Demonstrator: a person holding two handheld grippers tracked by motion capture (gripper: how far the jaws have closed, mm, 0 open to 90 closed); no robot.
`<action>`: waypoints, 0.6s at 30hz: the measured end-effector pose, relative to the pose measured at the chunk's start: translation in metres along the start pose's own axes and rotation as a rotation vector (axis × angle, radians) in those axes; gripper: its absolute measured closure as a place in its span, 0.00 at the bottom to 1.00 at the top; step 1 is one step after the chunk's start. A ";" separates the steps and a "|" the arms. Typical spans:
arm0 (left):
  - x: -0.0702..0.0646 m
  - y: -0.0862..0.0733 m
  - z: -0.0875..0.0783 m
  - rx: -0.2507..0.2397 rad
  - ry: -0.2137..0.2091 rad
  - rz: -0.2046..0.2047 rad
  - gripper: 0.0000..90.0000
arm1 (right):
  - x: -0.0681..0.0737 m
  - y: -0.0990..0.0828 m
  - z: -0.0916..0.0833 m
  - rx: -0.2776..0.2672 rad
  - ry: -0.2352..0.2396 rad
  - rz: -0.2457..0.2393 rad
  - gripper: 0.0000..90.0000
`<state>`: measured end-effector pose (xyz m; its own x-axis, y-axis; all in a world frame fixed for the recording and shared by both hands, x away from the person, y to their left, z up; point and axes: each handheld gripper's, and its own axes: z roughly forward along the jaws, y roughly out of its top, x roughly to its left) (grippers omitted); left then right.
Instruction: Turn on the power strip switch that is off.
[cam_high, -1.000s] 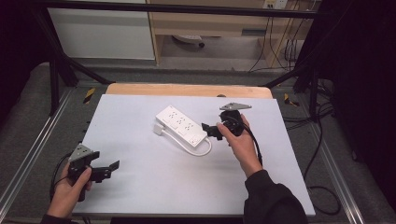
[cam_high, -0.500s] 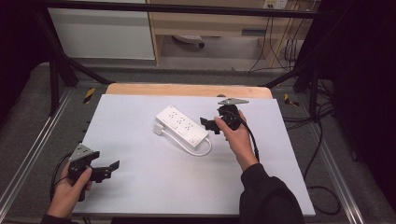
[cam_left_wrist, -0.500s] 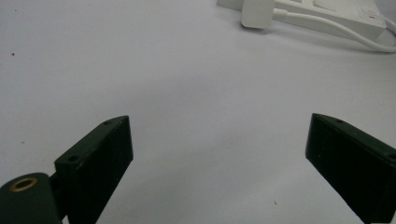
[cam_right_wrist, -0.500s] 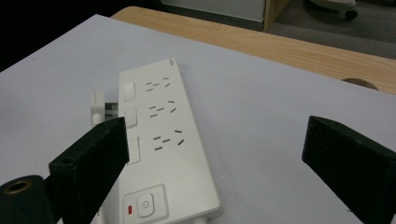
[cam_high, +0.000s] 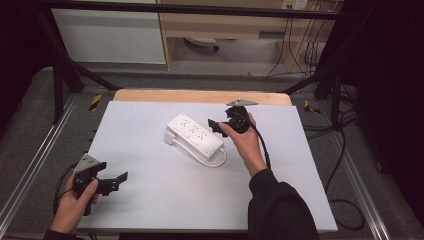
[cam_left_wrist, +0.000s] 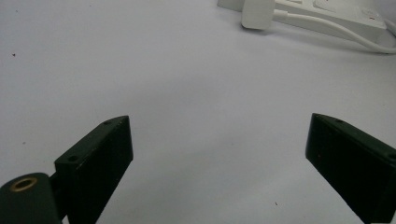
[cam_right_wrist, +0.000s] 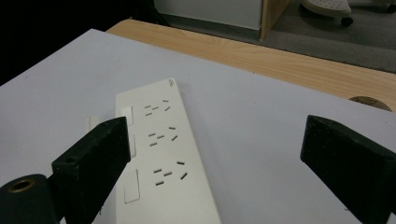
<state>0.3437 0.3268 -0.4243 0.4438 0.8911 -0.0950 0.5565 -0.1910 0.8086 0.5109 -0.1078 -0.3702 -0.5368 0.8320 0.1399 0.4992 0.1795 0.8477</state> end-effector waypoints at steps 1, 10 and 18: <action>0.000 0.000 0.000 0.001 0.000 0.001 0.08 | 0.000 0.001 0.002 -0.004 0.003 0.009 0.10; 0.000 0.000 0.000 -0.002 0.000 -0.001 0.08 | 0.002 0.008 0.015 -0.006 -0.023 0.012 0.10; 0.001 0.000 0.000 -0.004 -0.001 -0.002 0.08 | 0.010 0.013 0.027 -0.001 -0.023 0.003 0.10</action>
<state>0.3440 0.3274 -0.4242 0.4434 0.8911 -0.0968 0.5547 -0.1880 0.8105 0.5299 -0.0831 -0.3718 -0.5197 0.8443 0.1306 0.4999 0.1765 0.8479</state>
